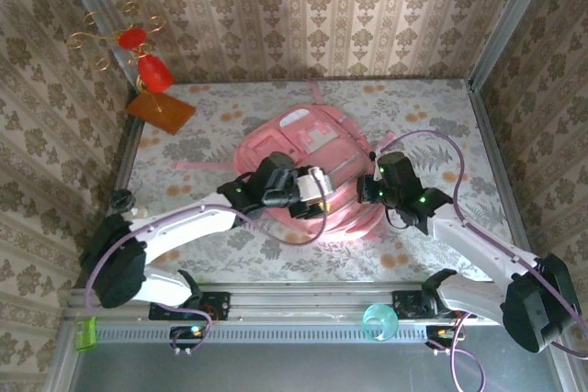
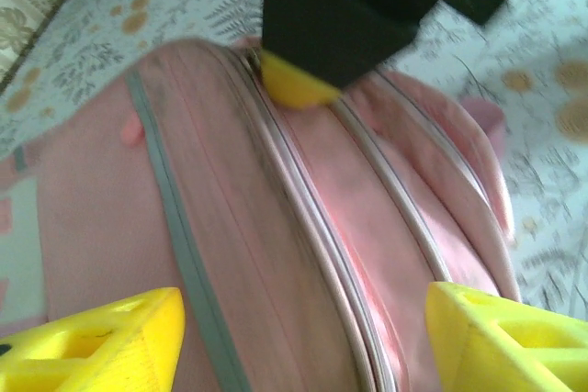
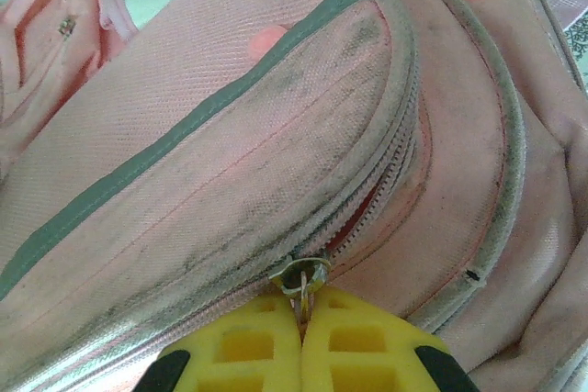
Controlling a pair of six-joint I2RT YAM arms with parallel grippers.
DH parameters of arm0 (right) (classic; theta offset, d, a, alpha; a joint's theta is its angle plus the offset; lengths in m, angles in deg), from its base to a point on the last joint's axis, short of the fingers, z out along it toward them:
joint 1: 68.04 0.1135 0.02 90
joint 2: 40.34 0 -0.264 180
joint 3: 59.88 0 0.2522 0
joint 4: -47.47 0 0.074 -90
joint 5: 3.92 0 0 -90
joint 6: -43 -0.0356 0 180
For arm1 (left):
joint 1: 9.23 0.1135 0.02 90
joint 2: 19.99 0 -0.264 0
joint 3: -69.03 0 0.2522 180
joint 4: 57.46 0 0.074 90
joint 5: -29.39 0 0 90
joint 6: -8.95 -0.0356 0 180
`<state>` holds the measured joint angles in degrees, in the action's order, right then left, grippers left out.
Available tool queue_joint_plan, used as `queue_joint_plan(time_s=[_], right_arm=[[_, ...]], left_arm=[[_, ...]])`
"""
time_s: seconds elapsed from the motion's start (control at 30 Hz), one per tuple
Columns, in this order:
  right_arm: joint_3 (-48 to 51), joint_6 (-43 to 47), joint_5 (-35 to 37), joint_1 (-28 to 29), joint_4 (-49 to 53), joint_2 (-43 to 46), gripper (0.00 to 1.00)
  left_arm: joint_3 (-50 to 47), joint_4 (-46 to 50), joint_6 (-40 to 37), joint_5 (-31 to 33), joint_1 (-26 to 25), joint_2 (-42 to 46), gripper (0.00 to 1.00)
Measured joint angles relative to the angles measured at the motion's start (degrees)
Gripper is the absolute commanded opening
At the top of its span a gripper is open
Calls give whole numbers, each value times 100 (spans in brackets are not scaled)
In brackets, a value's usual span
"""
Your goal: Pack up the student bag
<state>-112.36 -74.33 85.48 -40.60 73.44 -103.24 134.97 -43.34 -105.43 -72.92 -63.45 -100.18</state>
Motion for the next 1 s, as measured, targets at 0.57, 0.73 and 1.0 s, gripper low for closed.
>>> queue_joint_plan(time_s=[0.57,0.73,1.0], right_arm=[[70,-28,-2,94,50,153,0],[70,221,-83,101,144,153,0],[-2,599,4,90,474,105,0]], left_arm=[[850,-57,-55,610,-273,-1351,0],[348,-256,-625,-46,63,-977,0],[-297,-131,-1679,-1290,704,-352,0]])
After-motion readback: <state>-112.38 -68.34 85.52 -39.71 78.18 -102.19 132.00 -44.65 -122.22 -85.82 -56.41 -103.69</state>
